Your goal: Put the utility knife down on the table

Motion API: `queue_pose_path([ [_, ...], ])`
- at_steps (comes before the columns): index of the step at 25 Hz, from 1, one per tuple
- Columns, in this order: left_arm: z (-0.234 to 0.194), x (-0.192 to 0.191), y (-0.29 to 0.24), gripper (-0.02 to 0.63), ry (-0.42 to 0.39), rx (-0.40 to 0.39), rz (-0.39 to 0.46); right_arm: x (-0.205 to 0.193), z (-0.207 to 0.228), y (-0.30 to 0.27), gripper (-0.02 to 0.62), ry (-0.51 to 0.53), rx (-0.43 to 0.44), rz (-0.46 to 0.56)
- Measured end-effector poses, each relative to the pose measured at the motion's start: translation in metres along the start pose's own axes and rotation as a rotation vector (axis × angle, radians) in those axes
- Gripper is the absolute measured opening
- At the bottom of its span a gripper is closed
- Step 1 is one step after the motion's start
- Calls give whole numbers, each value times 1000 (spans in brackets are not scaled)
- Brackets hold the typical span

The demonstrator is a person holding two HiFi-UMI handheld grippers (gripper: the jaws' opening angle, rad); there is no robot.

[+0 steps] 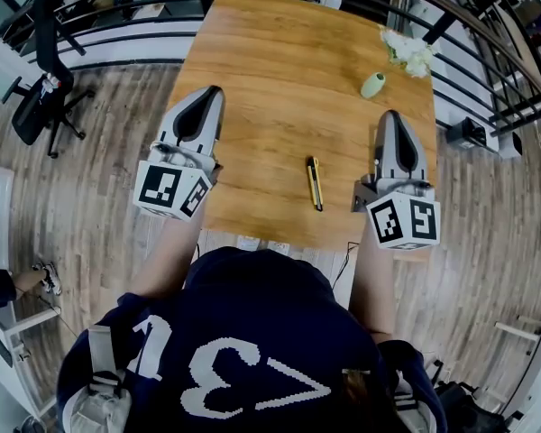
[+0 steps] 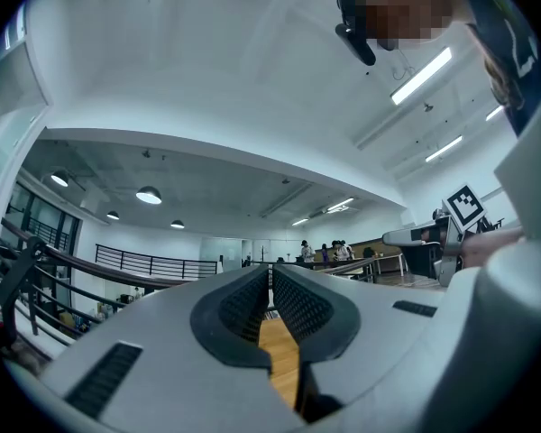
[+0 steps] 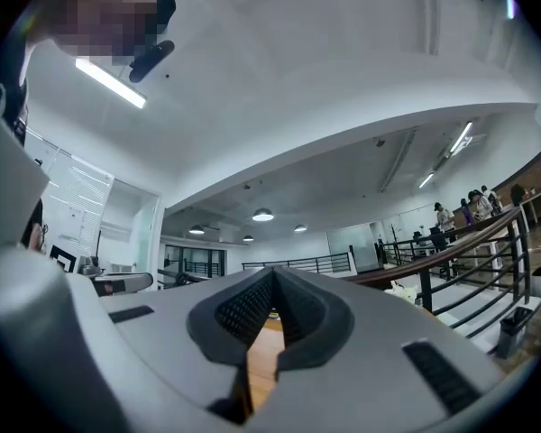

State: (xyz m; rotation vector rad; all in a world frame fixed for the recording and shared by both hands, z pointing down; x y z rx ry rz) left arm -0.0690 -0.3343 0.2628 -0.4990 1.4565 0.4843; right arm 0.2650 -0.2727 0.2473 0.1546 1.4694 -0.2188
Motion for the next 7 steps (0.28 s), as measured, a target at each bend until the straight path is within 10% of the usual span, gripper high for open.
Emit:
queue_pose_path([
  [7,2,-1,5,26,-3,3,-1,0,-3,4,23,9,-7,-8],
])
Point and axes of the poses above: the fingertips, and each gripper's own axes: y backward along the fingers, z to its right, x out of its top, the point moved 9 cm from there along y, backward along the fingers, and after that the axes turned 12 degrees about -z, right-handed, at the moved point
